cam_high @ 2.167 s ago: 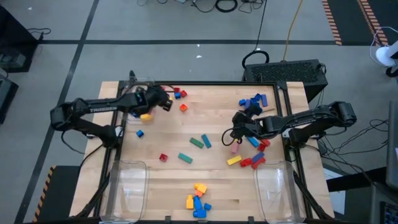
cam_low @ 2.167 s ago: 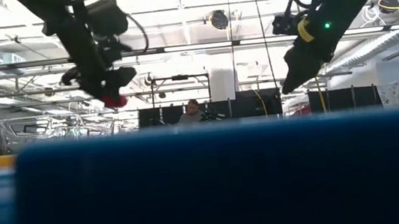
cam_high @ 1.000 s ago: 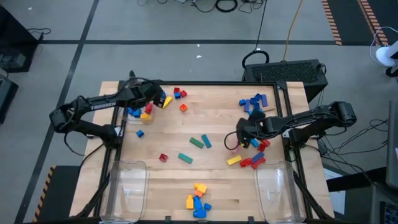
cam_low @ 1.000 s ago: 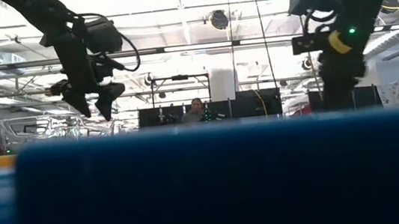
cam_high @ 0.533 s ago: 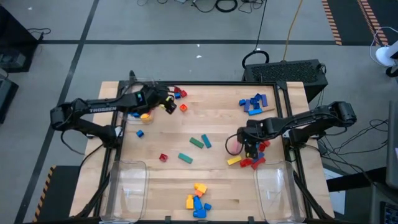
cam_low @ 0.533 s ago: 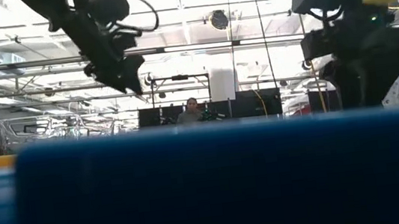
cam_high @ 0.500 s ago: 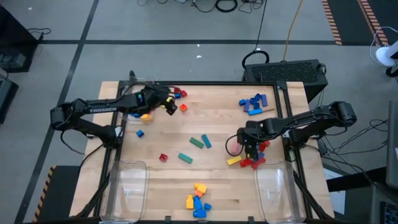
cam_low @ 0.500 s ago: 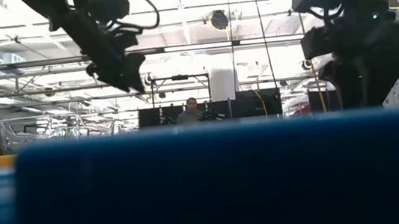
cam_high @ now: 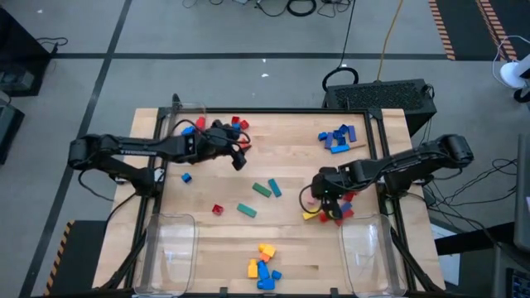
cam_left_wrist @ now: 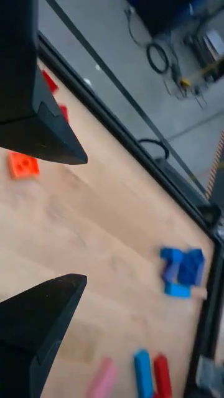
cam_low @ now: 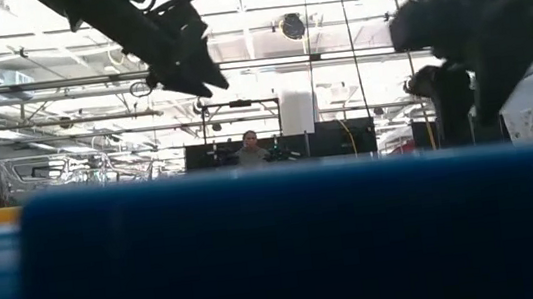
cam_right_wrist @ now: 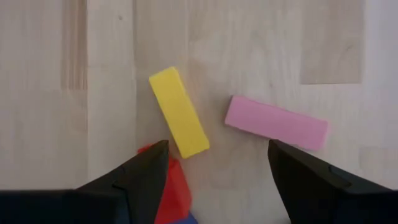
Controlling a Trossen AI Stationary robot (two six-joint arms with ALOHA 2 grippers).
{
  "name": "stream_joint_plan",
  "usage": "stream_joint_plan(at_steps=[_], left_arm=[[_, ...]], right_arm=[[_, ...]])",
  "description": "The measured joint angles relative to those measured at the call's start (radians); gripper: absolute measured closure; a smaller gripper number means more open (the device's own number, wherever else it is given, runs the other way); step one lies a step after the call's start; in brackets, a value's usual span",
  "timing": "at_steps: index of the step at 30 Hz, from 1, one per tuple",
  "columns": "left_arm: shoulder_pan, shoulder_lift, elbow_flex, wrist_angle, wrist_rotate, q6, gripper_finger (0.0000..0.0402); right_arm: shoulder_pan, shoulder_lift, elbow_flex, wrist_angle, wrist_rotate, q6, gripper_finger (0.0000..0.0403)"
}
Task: Sort blocks by size
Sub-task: Put the red one stud game piece into the top left transparent bin
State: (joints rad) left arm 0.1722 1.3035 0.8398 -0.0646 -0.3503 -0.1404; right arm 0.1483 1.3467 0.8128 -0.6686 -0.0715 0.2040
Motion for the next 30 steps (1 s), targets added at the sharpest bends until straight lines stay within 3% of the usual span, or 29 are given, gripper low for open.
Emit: stream_joint_plan(at_steps=[8, 14, 20, 30], left_arm=[[-0.04, 0.079, 0.0, 0.054, 0.02, 0.024, 0.0097], [-0.069, 0.133, 0.001, 0.059, 0.02, 0.047, 0.0097], [-0.093, 0.171, 0.0, 0.099, 0.053, 0.062, 0.0097], [-0.169, 0.254, 0.0, 0.222, 0.092, 0.095, 0.0097]], right_arm=[[0.003, 0.206, 0.237, -0.298, 0.04, 0.106, 0.0145], [0.035, 0.333, 0.311, -0.348, -0.026, 0.126, 0.0145], [0.072, 0.341, 0.344, -0.367, -0.096, 0.156, 0.0145], [0.125, 0.342, 0.296, -0.382, -0.029, 0.242, 0.0145]])
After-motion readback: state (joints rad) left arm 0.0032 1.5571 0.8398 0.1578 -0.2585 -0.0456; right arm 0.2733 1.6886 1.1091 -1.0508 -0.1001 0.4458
